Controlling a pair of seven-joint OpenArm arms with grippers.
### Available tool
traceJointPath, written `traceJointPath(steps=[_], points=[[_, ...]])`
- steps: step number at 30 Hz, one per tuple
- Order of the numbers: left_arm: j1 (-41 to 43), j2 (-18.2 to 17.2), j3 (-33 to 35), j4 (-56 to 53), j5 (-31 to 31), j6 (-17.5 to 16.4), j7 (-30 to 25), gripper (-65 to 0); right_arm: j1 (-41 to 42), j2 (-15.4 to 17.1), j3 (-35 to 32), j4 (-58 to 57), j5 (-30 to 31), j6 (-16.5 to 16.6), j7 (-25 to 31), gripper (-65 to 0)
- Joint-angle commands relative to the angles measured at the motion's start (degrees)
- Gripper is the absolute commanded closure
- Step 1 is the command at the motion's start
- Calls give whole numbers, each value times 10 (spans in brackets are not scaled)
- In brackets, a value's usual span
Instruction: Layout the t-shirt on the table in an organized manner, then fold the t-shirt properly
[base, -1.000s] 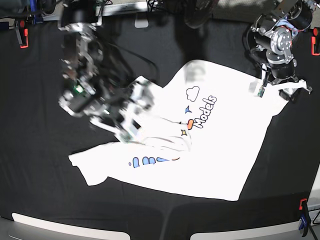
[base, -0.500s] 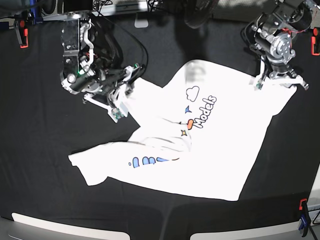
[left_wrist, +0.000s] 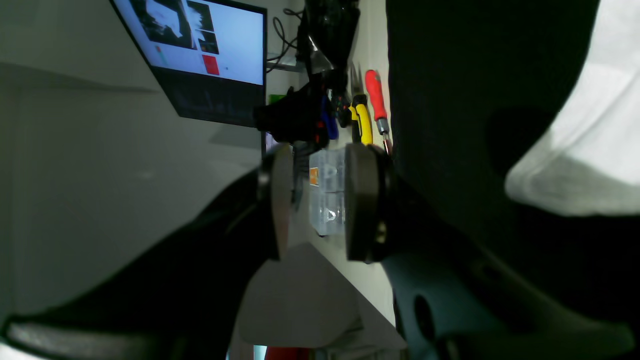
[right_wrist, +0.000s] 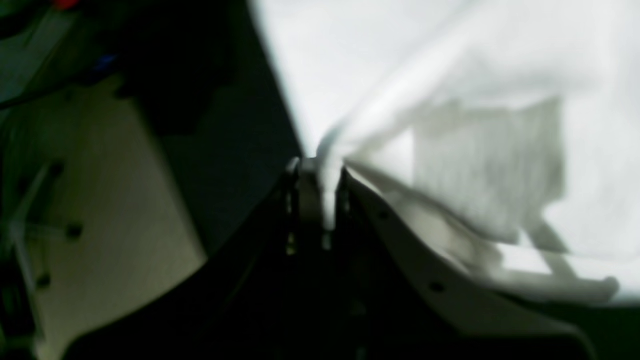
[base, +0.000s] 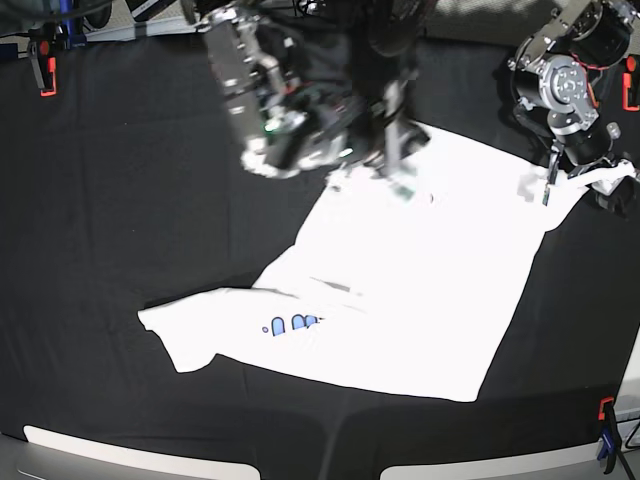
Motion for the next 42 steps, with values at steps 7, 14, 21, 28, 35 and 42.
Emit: traceJointPath(steps=[7,14,21,28,35,42], points=[[-5,-7,-4,9,14,17,3,-166,7,-10,-51,12,-42,7,11,-280],[-5,-7,-4,9,15,17,-39,-166,14,-9,7,23,-69,7,6,-349],[-20,-5,-4,9,14,17,-90,-166,52,52,104,39,-106,7,57,-321],[-42,16,-3,69,-111,-7,-181,-166,142,189,38,-17,-88,7,74,-251],[-42,35,-3,179,-318,-104,-266,-166,240,216,-75,-129,-256,1,232,-251],[-41,37,-4,192,-348,-108,-254,-166,317,212,-199,-197,-326,-16,275,-251]])
